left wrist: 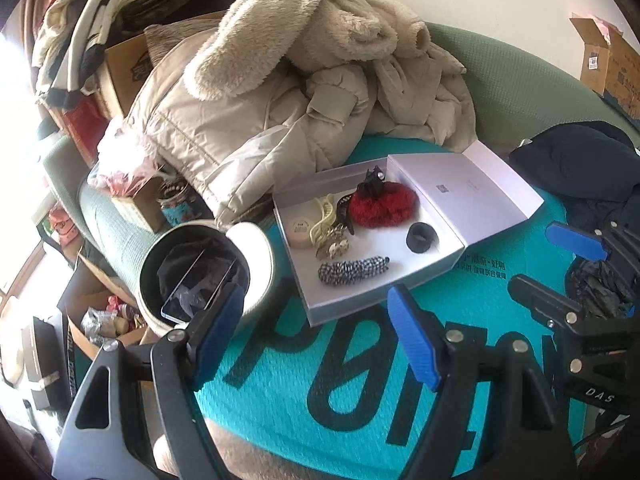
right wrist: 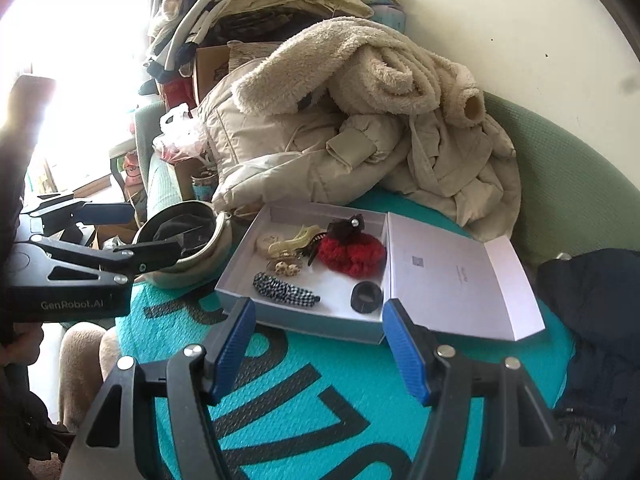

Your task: Organize objects

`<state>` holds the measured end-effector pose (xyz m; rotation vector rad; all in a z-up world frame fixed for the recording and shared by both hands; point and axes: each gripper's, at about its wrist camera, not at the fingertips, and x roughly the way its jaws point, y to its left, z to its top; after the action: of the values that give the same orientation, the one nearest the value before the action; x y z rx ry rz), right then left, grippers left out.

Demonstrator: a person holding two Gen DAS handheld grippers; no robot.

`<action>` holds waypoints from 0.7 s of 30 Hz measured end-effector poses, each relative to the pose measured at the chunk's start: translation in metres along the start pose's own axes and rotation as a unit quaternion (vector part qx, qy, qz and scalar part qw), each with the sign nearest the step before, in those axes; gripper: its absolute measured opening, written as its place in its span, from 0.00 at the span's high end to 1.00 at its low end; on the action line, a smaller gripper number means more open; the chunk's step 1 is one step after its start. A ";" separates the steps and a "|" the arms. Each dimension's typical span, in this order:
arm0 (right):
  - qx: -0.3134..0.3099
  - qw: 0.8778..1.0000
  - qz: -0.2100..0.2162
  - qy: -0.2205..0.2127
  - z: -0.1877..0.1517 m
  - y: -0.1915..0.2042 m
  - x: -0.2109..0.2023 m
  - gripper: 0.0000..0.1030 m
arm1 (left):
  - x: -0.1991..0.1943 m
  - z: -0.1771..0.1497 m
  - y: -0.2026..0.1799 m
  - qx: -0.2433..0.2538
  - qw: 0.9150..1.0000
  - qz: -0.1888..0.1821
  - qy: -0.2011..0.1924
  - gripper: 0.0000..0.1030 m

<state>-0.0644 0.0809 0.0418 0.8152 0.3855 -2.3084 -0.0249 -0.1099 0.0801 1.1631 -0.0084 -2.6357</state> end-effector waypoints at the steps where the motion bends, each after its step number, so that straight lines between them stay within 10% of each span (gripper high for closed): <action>1: 0.003 1.000 0.000 -0.001 -0.004 0.001 -0.003 0.36 | -0.002 -0.005 0.000 -0.004 1.000 -0.001 0.001 0.29; 21: 0.011 1.000 -0.004 -0.002 -0.034 0.010 -0.034 0.36 | -0.033 -0.056 0.000 -0.038 0.999 -0.002 0.016 0.29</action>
<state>-0.0219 0.1053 0.0369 0.8207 0.3630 -2.3262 0.0370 -0.0966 0.0661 1.1821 0.1009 -2.5957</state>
